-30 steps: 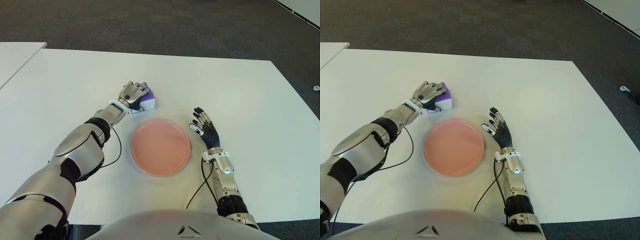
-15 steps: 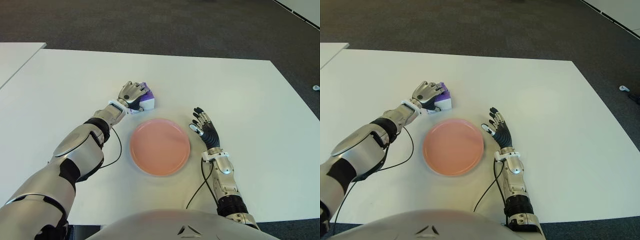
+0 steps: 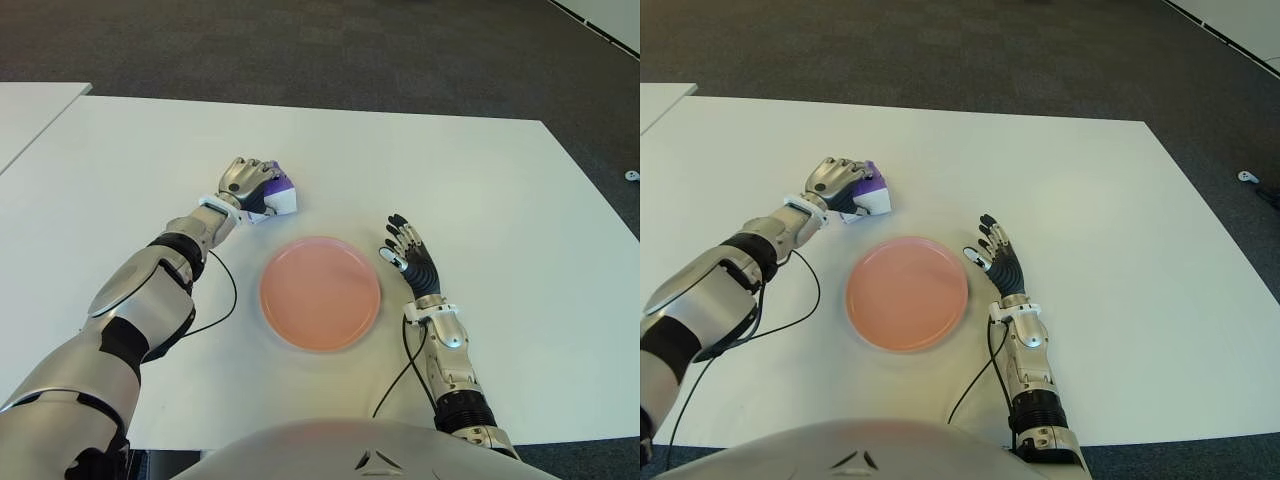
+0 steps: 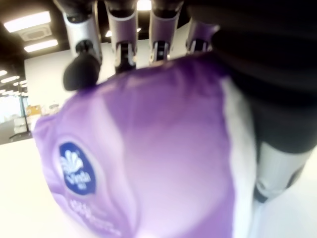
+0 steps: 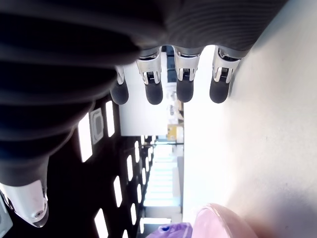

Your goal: Put the tissue paper into the plate.

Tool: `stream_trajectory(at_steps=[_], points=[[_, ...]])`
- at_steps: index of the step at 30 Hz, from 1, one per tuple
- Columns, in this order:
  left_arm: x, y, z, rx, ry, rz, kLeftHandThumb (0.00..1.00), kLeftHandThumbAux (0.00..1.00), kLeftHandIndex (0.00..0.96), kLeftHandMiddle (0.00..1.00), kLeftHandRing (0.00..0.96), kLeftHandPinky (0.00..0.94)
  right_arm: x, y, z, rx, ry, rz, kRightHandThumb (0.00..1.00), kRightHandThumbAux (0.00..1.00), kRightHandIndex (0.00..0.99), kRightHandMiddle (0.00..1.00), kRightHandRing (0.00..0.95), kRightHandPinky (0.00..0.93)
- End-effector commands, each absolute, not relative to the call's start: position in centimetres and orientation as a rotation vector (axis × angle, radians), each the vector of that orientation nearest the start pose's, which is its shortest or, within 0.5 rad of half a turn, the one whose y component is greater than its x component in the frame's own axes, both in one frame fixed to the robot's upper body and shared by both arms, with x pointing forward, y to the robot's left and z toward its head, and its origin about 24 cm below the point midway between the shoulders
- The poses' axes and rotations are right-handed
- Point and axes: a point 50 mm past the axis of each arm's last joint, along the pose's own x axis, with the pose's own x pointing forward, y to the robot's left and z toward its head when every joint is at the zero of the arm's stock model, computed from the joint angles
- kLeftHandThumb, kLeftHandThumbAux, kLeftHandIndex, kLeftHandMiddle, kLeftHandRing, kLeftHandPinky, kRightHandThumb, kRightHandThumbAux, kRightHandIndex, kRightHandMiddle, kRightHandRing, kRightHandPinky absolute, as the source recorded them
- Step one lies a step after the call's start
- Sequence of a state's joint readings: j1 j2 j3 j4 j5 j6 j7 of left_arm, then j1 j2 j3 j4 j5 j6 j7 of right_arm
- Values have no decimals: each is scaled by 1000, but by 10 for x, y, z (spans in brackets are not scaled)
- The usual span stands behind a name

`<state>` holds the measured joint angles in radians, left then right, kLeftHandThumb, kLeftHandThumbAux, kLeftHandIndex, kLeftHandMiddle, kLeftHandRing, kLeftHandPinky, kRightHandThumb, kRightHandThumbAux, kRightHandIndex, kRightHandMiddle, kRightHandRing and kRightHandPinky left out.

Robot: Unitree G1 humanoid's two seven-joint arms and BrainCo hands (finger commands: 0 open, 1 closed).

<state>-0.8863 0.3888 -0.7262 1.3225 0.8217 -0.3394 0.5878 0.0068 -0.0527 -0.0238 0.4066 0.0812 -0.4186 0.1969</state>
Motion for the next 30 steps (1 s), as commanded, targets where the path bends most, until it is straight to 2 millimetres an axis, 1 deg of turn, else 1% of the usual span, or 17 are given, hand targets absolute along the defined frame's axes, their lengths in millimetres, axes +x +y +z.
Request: stream_trajectory(at_steps=[1,7,12,16,26,30], points=[[379,180,78,1550,-344,-165,712,705,443,823,805,803,193,-164,-65,59,286,95,0,589,0,0,0,0],[385,180,110,1472,-497,-79,713,706,442,843,821,821,193,-163,-65,54,285,91,0,587,0,0,0,0],[384,183,132,1412,-625,-29,714,705,443,853,832,833,193,-162,-65,50,280,94,0,574,0,0,0,0],[381,181,152,1347,-727,-7,714,704,443,860,838,838,194,-162,-67,42,286,92,1,564,0,0,0,0],[375,177,162,1277,-783,0,716,703,443,862,843,839,193,-161,-68,46,293,93,12,575,0,0,0,0],[368,173,166,1253,-821,-11,717,702,443,862,844,841,193,-160,-68,45,293,95,13,576,0,0,0,0]])
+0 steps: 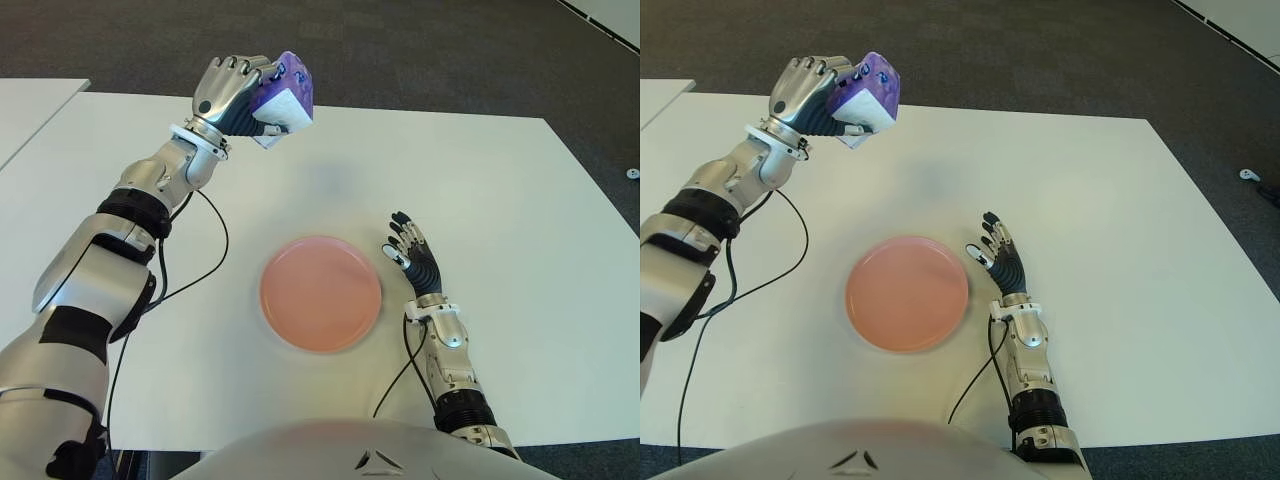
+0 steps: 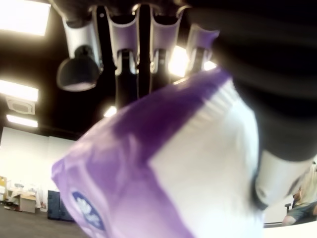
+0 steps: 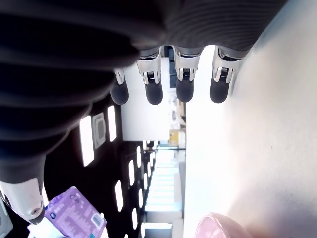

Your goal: Put the tissue paper into the plate.

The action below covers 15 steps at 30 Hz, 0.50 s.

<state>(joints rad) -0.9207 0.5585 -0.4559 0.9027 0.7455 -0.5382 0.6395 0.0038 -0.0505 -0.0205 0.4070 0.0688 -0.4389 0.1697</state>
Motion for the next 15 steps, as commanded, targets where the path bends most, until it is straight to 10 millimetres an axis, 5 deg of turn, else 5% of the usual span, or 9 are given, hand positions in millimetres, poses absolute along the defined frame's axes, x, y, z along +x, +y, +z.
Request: stream_trajectory(at_steps=[1,15], points=[[367,172,166,1249,-826,-13,717,702,443,862,845,842,193,-160,-68,45,293,95,14,577,0,0,0,0],[322,148,160,1037,-913,-213,722,699,444,871,857,859,191,-160,-66,53,292,99,13,571,0,0,0,0]])
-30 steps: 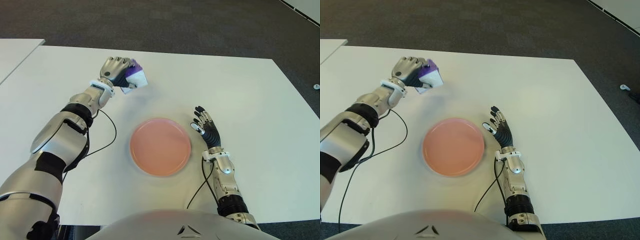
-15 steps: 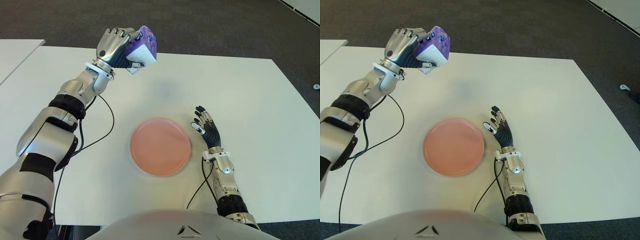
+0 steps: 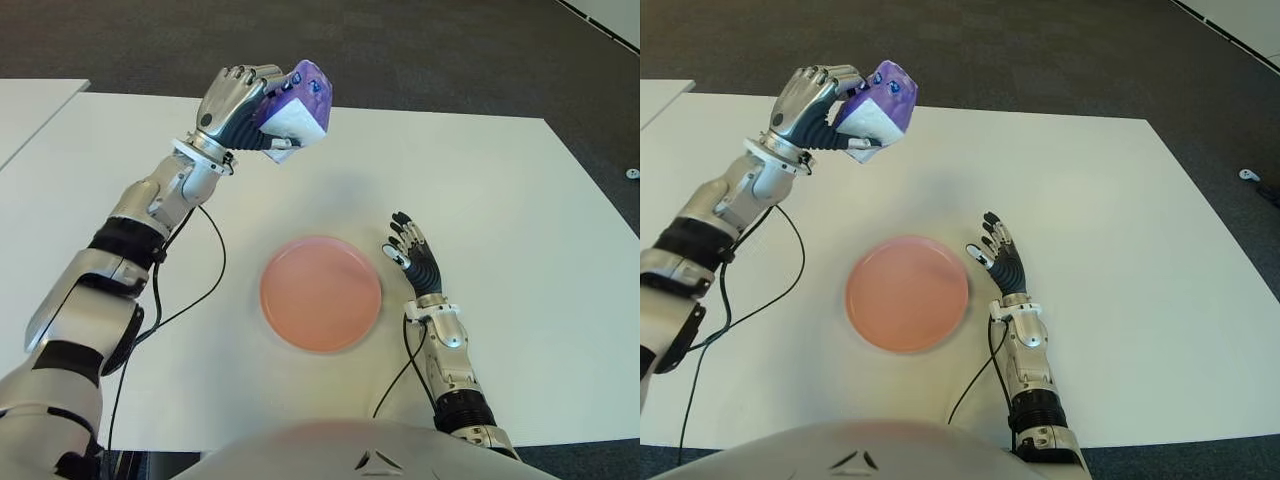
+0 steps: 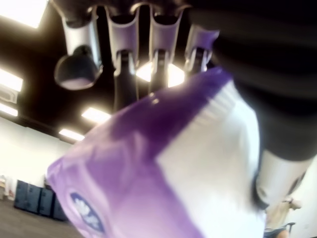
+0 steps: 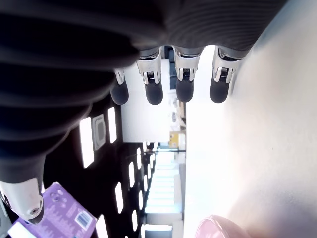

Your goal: Put the tissue paper into the plate.

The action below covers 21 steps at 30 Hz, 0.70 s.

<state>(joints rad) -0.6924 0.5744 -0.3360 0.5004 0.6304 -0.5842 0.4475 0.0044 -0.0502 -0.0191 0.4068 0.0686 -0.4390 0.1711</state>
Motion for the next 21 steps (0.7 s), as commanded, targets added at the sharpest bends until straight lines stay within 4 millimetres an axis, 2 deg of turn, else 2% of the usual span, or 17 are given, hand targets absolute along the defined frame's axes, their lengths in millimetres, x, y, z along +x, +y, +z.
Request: stream_trajectory(at_steps=[1,11,14,21], points=[[318,145,158,1028,-919,-253,722,699,444,871,857,859,191,-160,-67,55,297,98,12,571,0,0,0,0],[289,136,140,1030,-891,-514,726,698,444,879,860,856,192,-160,-68,55,303,92,14,570,0,0,0,0],[278,134,129,1056,-857,-585,726,699,444,883,860,854,192,-161,-69,50,298,92,11,569,0,0,0,0],[271,132,112,1107,-797,-677,725,700,444,884,858,844,192,-161,-67,35,287,92,7,566,0,0,0,0]])
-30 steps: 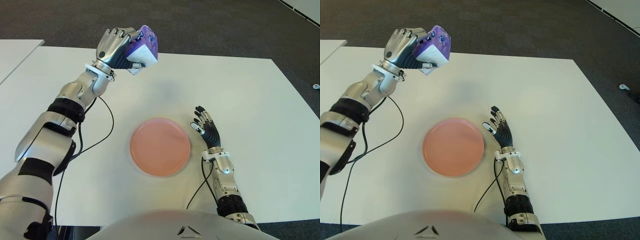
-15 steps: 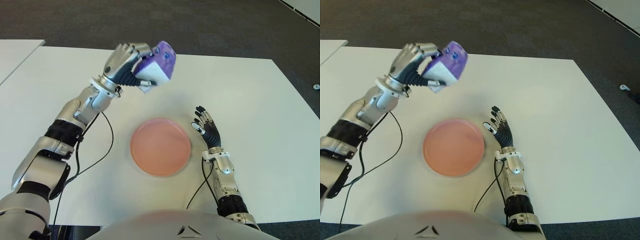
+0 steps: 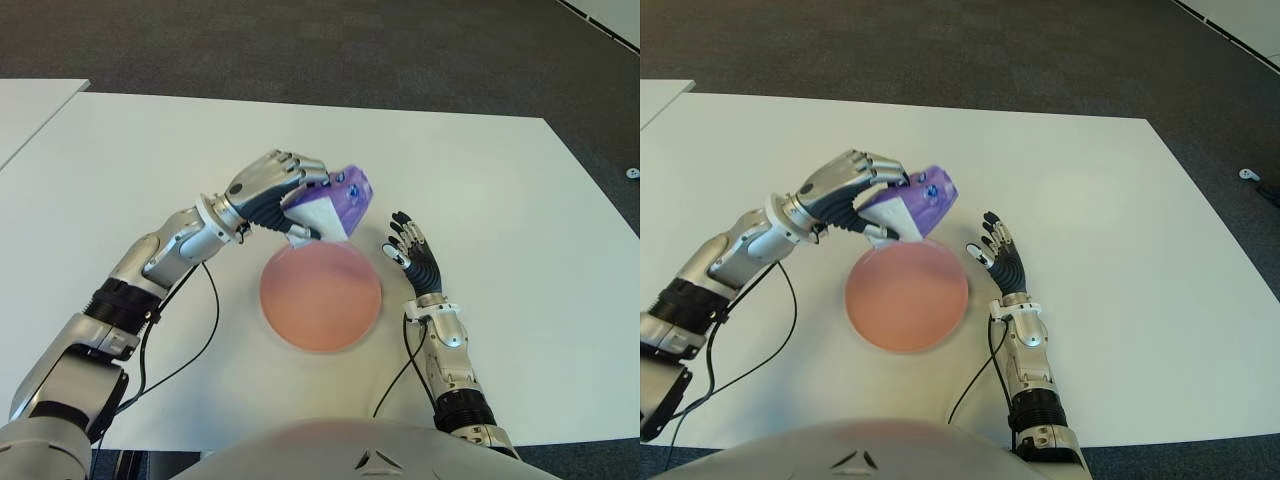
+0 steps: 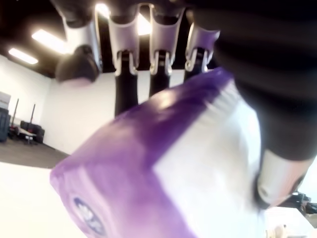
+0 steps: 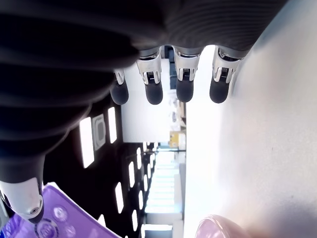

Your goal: Put the tissue paper into the plate.

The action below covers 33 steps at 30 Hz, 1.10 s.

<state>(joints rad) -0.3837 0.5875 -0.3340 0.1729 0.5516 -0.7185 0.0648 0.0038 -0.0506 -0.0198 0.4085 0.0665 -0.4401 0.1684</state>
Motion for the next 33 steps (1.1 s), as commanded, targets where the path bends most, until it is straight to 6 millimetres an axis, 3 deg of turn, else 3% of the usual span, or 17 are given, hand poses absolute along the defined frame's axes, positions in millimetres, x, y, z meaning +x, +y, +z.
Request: stream_trajectory(at_steps=[1,15,33], points=[[270,131,109,1115,-788,-693,725,700,444,883,857,844,192,-161,-67,33,286,93,7,566,0,0,0,0],[262,126,92,1161,-733,-772,723,701,444,843,828,820,193,-163,-68,32,291,100,17,572,0,0,0,0],[254,123,89,1198,-698,-798,725,700,444,831,822,816,194,-163,-66,31,281,101,15,562,0,0,0,0]])
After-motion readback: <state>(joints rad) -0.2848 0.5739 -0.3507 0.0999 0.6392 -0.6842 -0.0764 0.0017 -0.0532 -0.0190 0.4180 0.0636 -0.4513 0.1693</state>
